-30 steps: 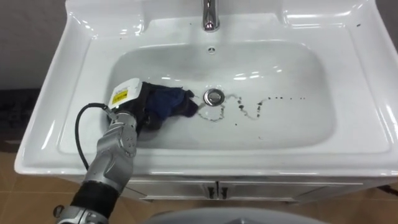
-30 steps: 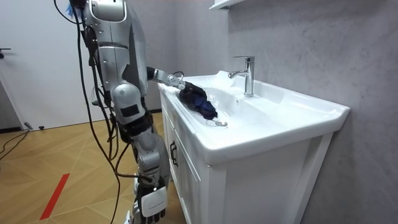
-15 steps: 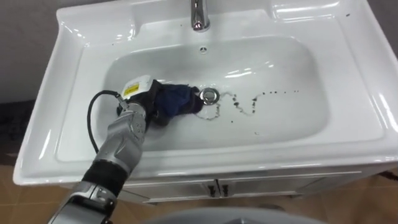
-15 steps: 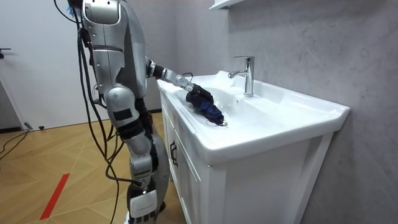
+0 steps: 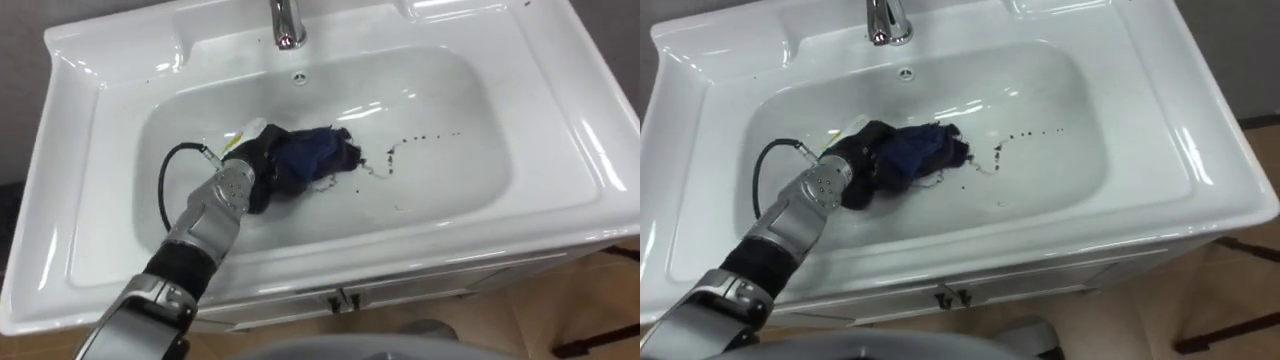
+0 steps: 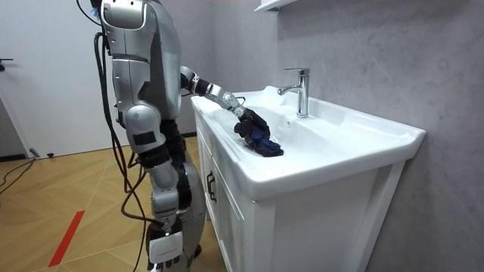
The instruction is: Wipe basin
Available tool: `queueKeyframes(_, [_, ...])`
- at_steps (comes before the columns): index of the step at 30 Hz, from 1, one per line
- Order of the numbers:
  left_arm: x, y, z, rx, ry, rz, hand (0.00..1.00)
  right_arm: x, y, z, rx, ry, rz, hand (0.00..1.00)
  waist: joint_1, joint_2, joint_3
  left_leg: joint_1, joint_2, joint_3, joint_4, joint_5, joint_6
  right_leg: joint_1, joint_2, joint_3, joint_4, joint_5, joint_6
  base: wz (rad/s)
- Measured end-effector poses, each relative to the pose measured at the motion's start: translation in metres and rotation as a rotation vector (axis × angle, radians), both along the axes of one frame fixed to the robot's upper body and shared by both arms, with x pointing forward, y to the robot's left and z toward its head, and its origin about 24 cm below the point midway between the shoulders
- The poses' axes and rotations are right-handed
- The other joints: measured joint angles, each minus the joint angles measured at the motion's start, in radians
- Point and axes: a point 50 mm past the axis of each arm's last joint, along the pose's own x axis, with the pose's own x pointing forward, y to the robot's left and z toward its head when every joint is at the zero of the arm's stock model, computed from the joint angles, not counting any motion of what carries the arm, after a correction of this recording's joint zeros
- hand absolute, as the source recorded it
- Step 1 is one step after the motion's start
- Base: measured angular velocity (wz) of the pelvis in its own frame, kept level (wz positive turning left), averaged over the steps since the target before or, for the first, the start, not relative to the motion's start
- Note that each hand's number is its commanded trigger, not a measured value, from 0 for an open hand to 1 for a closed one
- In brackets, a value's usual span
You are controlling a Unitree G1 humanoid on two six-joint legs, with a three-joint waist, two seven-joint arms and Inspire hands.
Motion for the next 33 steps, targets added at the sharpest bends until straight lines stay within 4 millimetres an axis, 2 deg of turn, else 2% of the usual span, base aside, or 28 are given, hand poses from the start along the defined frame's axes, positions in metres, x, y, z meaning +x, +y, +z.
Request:
queueKeyframes(5, [0.003,-0.038,0.008,-0.059,0.016,-0.135,1.00,0.005,0.000,0.000,0.001,-0.008,0.010,0.00,-0.024,0.002,0.0001,-0.004,0.002,0.018,0.002,0.000,0.001,-0.004,-0.001,0.002,0.000,0.002,0.002,-0.02])
queueKeyframes(9, [0.007,-0.058,0.020,-0.079,0.022,-0.245,1.00,0.011,-0.004,0.002,-0.009,-0.019,0.053,0.00,-0.045,0.022,0.0010,-0.015,0.007,0.026,0.004,0.000,0.001,-0.018,0.001,0.003,0.006,0.003,0.000,0.00])
queueKeyframes(10, [0.009,-0.060,0.023,-0.085,0.027,-0.266,1.00,0.012,-0.005,0.003,-0.011,-0.021,0.059,0.00,-0.045,0.029,0.0028,-0.017,0.007,0.026,0.003,0.000,0.001,-0.021,0.001,0.003,0.009,0.003,0.000,0.00])
queueKeyframes(12, [0.008,-0.063,0.024,-0.103,0.045,-0.285,1.00,0.012,-0.007,0.003,-0.014,-0.021,0.064,0.00,-0.048,0.033,0.0010,-0.016,0.008,0.025,0.003,0.000,0.001,-0.021,0.002,0.003,0.014,0.003,0.000,0.00])
queueKeyframes(18, [0.007,-0.074,0.030,-0.162,0.076,-0.348,1.00,0.019,-0.008,0.004,-0.018,-0.039,0.076,0.00,-0.050,0.040,0.0026,-0.018,0.007,0.026,0.004,-0.001,0.002,-0.021,0.000,-0.002,0.014,0.003,0.000,0.01])
queueKeyframes(21, [0.007,-0.080,0.032,-0.193,0.085,-0.364,1.00,0.019,-0.008,0.004,-0.020,-0.034,0.076,0.00,-0.057,0.050,0.0018,-0.017,0.005,0.026,0.005,-0.003,0.005,-0.020,-0.001,-0.002,0.013,0.003,0.000,0.02])
queueKeyframes(25, [0.011,-0.087,0.040,-0.176,0.067,-0.410,1.00,0.024,-0.009,0.005,-0.023,-0.036,0.073,0.00,-0.071,0.063,0.0048,-0.013,0.003,0.026,0.003,-0.002,0.006,-0.018,-0.002,0.001,0.013,0.003,0.000,-0.01])
queueKeyframes(30, [0.013,-0.094,0.049,-0.169,0.035,-0.451,1.00,0.018,-0.010,0.004,-0.023,-0.017,0.050,0.00,-0.071,0.063,0.0056,0.002,0.003,0.034,-0.007,-0.001,0.006,-0.014,-0.003,0.015,0.014,0.002,0.001,-0.08])
queueKeyframes(33, [0.013,-0.101,0.062,-0.173,-0.028,-0.483,1.00,0.017,-0.009,0.004,-0.017,-0.023,0.021,0.00,-0.076,0.060,0.0072,0.008,0.002,0.043,-0.012,-0.001,0.007,-0.015,-0.004,0.025,0.014,0.001,0.002,-0.11])
